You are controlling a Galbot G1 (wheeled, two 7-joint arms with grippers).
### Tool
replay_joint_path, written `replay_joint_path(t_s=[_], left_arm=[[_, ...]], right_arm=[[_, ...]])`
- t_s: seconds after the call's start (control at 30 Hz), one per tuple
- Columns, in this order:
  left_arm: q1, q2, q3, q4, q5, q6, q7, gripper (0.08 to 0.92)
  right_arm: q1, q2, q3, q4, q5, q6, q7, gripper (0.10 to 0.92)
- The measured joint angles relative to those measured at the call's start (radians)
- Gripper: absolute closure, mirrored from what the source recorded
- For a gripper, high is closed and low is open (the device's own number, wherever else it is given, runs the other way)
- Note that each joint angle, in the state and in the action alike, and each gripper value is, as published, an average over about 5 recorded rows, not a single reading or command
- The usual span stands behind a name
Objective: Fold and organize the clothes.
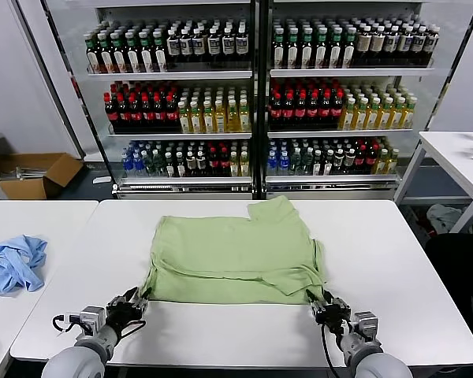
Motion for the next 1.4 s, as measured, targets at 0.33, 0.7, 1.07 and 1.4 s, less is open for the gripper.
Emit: replay_joint_path(t_s=[0.33, 0.7, 1.07, 1.4], left_arm=[[0.048, 0.015, -0.024, -0.059, 0.003, 0.033, 0.005, 0.908], [0.219, 0.03, -0.084, -0.225, 0.005, 0.047, 0.004, 0.912], [0.358, 0.046, -0.118, -0.291, 0.087, 0.054, 0.047, 0.902], [0.392, 0.045, -0.145, -0.338, 0.11, 0.057, 0.056, 0.666]], right_arm=[[-0.056, -0.037, 0.066, 0.08, 0.031, -0.027, -0.027, 0.891], [-0.239, -0.076, 0.2, 0.226, 0.022, -0.062, -0.057, 0.891], [-0.369, -0.06, 0.228, 0.271, -0.059, -0.049, -0.066, 0.88], [-0.398, -0.055, 0.24, 0.324, -0.107, -0.057, -0.07, 0.626]])
